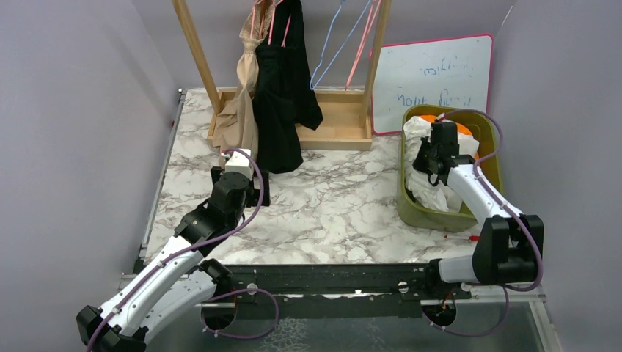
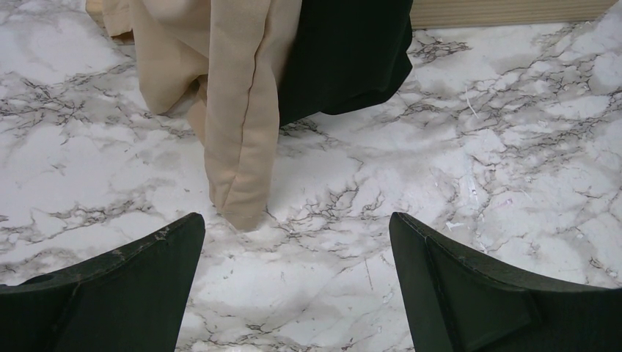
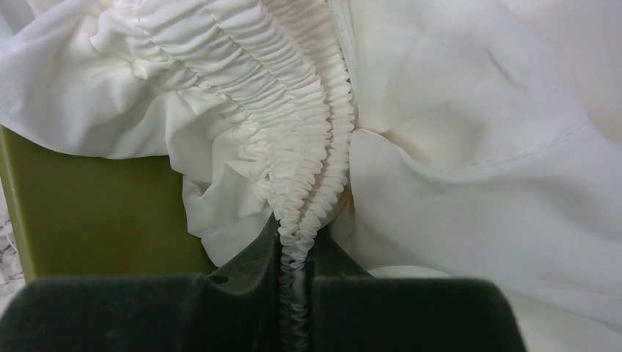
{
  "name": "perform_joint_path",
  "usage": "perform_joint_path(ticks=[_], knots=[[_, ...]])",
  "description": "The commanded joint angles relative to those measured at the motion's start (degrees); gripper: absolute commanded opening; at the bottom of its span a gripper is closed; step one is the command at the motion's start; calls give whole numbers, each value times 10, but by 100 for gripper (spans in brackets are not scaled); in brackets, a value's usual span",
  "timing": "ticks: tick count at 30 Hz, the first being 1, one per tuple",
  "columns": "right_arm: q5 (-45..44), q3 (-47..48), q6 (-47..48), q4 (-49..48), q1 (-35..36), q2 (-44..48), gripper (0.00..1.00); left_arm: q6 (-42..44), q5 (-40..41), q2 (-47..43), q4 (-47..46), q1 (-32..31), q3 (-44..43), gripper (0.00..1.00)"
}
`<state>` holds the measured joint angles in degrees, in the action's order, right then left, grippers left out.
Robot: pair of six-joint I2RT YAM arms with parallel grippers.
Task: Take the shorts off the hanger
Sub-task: Place the shorts in the basket.
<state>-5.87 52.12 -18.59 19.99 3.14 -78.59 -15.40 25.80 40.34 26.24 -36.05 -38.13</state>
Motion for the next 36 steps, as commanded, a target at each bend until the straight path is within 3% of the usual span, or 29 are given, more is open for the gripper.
perform_joint_path(ticks=[1, 7, 9, 11, 14, 20, 24, 31, 36], knots=[[12, 4, 2, 4, -2, 3, 2, -1, 3, -8, -1, 3, -11, 99], [-43, -25, -13, -5, -2, 34, 17, 0, -1, -7, -1, 3, -12, 99], [-38, -33, -38, -16, -2, 70, 40, 0, -2, -6, -1, 3, -12, 99], [-23, -38, -57, -28, -2, 110, 57, 1, -2, -7, 0, 3, -12, 99], [-15, -23, -61, -18, -2, 164, 70, 1, -1, -9, -1, 3, -12, 99], [-60, 15, -40, 17, -2, 228, 71, -1, -2, -12, -1, 3, -12, 99], [-88, 9, -16, -9, -2, 243, 64, -1, -3, -12, -1, 3, -12, 99], [-10, 45, -14, -7, -2, 121, 52, -1, 2, -12, -1, 3, -11, 99], [-58, 1, -28, -33, -3, 60, 50, -3, 7, -18, 0, 3, -10, 99]])
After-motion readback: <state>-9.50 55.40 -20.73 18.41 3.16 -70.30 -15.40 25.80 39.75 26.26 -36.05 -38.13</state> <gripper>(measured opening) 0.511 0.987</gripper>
